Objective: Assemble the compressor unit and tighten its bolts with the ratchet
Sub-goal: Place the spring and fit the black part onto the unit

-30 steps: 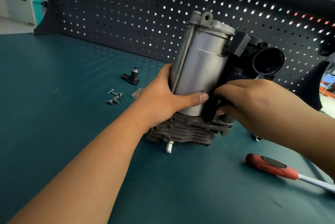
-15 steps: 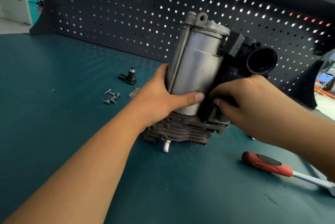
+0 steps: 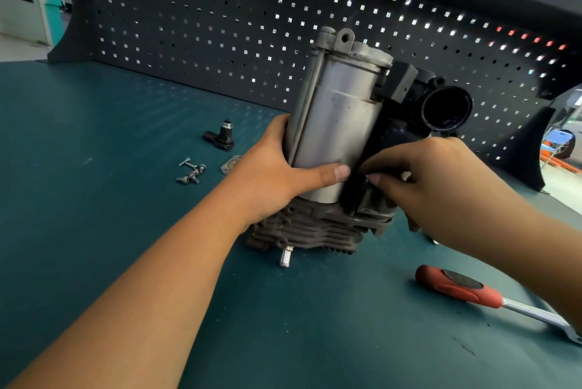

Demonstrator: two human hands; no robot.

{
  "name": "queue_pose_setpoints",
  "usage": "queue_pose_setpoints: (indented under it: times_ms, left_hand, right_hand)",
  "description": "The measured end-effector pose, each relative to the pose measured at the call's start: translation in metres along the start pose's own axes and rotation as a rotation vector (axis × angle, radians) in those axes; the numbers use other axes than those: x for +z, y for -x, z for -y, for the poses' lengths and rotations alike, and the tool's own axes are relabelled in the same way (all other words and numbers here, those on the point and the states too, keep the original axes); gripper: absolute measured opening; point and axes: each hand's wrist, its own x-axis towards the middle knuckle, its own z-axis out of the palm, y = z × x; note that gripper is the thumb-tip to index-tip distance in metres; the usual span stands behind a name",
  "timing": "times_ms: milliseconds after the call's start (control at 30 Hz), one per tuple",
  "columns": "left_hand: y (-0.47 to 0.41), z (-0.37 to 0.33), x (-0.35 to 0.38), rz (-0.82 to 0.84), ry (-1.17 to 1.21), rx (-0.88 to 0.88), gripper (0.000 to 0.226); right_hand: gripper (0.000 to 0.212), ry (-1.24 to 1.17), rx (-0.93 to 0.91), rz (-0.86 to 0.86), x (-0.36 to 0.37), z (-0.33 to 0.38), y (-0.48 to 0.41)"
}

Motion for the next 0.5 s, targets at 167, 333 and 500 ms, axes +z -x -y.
queue_pose_setpoints:
  times_ms: [167,333,500]
  left_hand:
    - [-0.001,0.001,0.000,-0.009,-0.005,0.001,0.096]
    - [0.000,0.001,0.000,-0.007,-0.003,0.001,0.090]
    - [0.000,0.002,0.000,-0.005,-0.001,0.004,0.087]
  right_hand:
    - [0.015,0.091,-0.012,0.007,0.000,0.000,-0.002]
    - [0.019,0.187,-0.044,-0.025,0.004,-0.001,0.000]
    - [0.043,0.187,-0.059,-0.044,0.010,-0.004,0.002]
